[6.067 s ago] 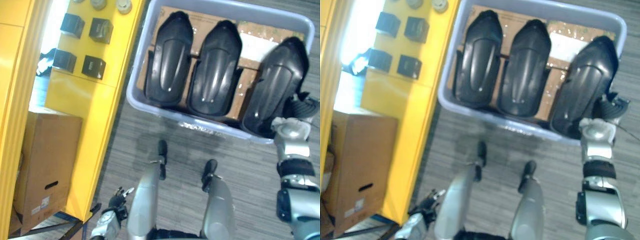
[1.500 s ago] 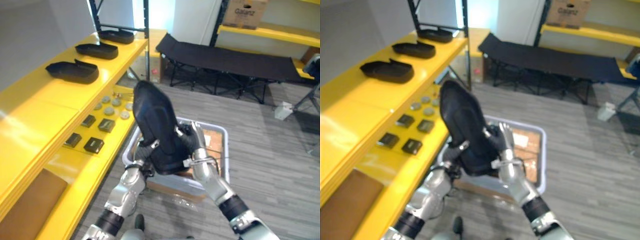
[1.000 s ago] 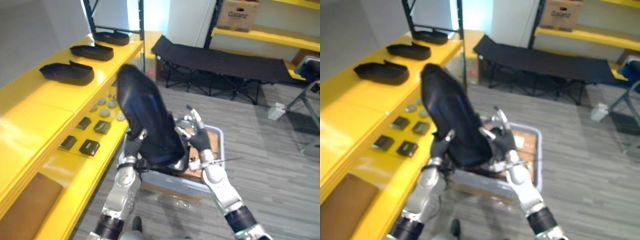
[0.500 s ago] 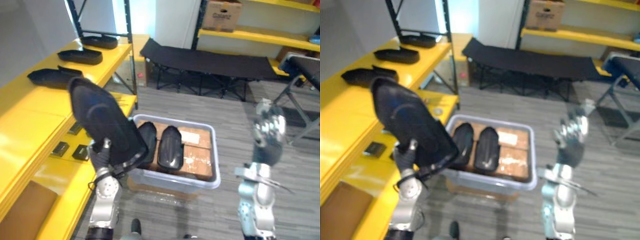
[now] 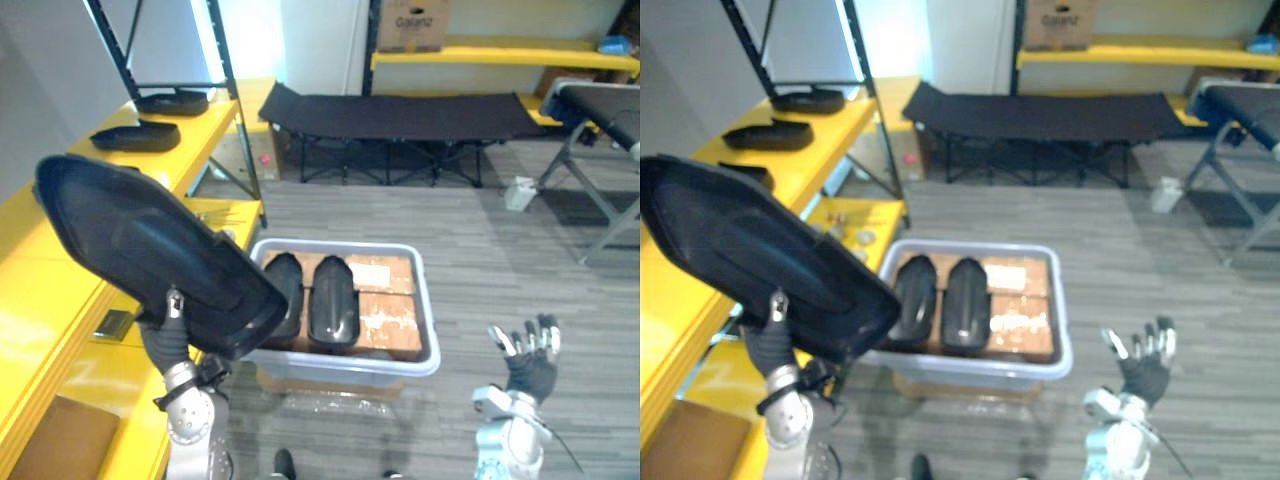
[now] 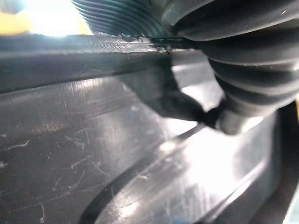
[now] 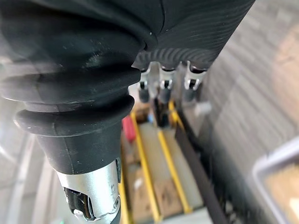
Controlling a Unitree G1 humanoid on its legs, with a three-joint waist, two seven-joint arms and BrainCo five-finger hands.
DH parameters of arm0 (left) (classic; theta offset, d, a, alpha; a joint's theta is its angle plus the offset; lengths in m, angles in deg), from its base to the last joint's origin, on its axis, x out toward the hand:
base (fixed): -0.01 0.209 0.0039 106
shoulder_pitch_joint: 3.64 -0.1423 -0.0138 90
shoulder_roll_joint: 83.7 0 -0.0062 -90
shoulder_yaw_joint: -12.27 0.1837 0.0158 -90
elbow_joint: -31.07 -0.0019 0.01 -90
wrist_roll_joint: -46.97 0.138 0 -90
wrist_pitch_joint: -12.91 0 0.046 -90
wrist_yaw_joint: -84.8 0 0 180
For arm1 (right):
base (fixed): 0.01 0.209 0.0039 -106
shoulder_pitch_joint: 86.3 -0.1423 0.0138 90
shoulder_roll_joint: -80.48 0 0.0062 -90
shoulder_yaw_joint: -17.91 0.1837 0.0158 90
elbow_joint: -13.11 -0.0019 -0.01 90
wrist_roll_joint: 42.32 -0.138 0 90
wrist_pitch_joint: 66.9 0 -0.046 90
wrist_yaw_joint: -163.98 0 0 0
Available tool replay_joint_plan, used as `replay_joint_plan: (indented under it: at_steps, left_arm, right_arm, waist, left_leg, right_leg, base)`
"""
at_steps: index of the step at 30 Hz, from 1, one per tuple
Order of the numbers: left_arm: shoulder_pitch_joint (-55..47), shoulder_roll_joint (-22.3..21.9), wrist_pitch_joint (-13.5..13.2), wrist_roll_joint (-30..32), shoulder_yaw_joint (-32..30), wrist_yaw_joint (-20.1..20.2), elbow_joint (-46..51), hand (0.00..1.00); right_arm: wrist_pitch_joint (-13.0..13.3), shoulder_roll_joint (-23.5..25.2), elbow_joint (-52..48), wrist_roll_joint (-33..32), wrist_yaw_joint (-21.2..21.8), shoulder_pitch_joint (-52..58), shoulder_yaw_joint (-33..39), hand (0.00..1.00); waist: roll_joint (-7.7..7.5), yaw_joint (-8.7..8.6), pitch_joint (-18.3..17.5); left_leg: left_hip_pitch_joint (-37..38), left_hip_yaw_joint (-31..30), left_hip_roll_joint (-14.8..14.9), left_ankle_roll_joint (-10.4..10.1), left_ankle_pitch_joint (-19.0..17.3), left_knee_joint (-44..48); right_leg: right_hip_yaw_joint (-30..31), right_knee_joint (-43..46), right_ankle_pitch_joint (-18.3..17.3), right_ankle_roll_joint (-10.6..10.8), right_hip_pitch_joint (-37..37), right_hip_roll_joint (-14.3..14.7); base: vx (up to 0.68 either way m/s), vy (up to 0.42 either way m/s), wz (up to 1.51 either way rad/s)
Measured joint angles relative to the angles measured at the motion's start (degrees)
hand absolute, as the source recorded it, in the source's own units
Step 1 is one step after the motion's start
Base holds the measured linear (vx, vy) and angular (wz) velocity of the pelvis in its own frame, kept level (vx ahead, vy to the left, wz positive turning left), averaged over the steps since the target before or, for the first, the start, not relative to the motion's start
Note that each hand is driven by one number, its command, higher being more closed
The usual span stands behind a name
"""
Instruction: Walk over and take plastic housings, then place them on the shelf
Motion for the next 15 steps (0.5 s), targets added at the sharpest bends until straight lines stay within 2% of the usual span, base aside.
replay_joint_plan:
  at_steps: [1, 5, 7, 8, 9, 10, 13, 15]
  left_arm:
    - [-0.87, 0.0, 0.01, 0.34, -0.7, -0.64, 1.6, 1.0]
    - [-5.72, -0.29, 0.28, 2.52, -7.91, -2.58, 7.54, 1.0]
    - [-8.43, -1.84, 0.36, 2.45, -13.53, -2.73, 9.16, 1.0]
    - [-8.93, -2.22, 0.4, 2.38, -14.68, -2.68, 9.18, 1.0]
    - [-10.3, -2.68, 0.41, 1.66, -16.84, -2.03, 9.18, 1.0]
    - [-11.58, -3.21, 0.39, 0.74, -19.05, -0.97, 9.19, 1.0]
    - [-12.21, -4.42, 0.39, -0.97, -21.26, 1.23, 9.18, 1.0]
    - [-11.47, -3.64, 0.35, -2.28, -20.68, 4.36, 9.0, 1.0]
  right_arm:
    - [0.02, 0.01, 0.09, -0.08, 0.45, -0.52, -1.44, 0.0]
    - [0.05, 0.13, 3.74, -1.24, 1.46, -4.73, -8.2, 0.0]
    - [-0.05, 0.13, 6.11, -2.09, 1.6, -7.98, -10.89, 0.0]
    - [-0.05, 0.12, 6.57, -2.06, 1.6, -8.66, -11.33, 0.0]
    - [-0.05, 0.1, 7.2, -1.82, 1.47, -10.06, -12.56, 0.0]
    - [-0.05, 0.05, 7.21, -0.07, 0.83, -11.51, -13.78, 0.0]
    - [-0.18, -0.12, 7.2, 2.05, -0.36, -13.65, -16.21, 0.0]
    - [-0.58, -0.39, 6.99, 2.79, -1.09, -13.94, -16.39, 0.0]
  waist:
    - [0.0, 0.33, 0.0]
    - [0.1, 3.64, 0.13]
    - [0.18, 6.11, 0.53]
    - [0.1, 6.79, 0.63]
    - [0.08, 8.54, 0.62]
    - [0.02, 9.5, 0.64]
    - [-0.51, 10.87, 1.19]
    - [-1.51, 10.28, 1.93]
  left_leg:
    - [-0.57, -1.03, -0.22, -0.01, 0.12, 0.0]
    - [-2.49, -7.29, -1.93, 0.15, 1.15, 0.01]
    - [-2.83, -11.38, -3.4, 0.84, 1.81, 0.01]
    - [-2.89, -12.32, -3.84, 0.91, 1.87, 0.02]
    - [-3.02, -13.51, -4.57, 1.01, 1.94, 0.02]
    - [-3.53, -14.91, -5.25, 1.36, 2.18, 0.03]
    - [-3.75, -16.77, -6.11, 1.63, 2.27, 0.03]
    - [-3.64, -18.89, -6.91, 1.72, 2.26, 0.03]
  right_leg:
    - [-0.99, -0.02, -0.03, 0.05, 0.27, -0.03]
    - [-7.92, -0.08, -0.87, 0.79, 2.21, -0.66]
    - [-12.81, 0.23, -2.04, 1.33, 4.45, -1.44]
    - [-13.62, 0.33, -2.25, 1.53, 4.89, -1.8]
    - [-15.26, 0.96, -2.7, 1.75, 5.69, -2.01]
    - [-16.61, 1.83, -3.17, 1.68, 5.81, -2.37]
    - [-17.56, 4.48, -5.0, 0.17, 5.91, -3.16]
    - [-13.08, 8.62, -7.19, -1.62, 5.43, -3.72]
  base:
    - [0.0, 0.02, 0.69]
    - [0.01, 0.003, 0.91]
    - [0.04, 0.006, 1.07]
    - [0.05, 0.009, 0.91]
    - [0.07, 0.007, 0.8]
    - [0.06, 0.003, 0.75]
    - [0.05, 0.017, 0.54]
    - [0.02, 0.019, 0.68]
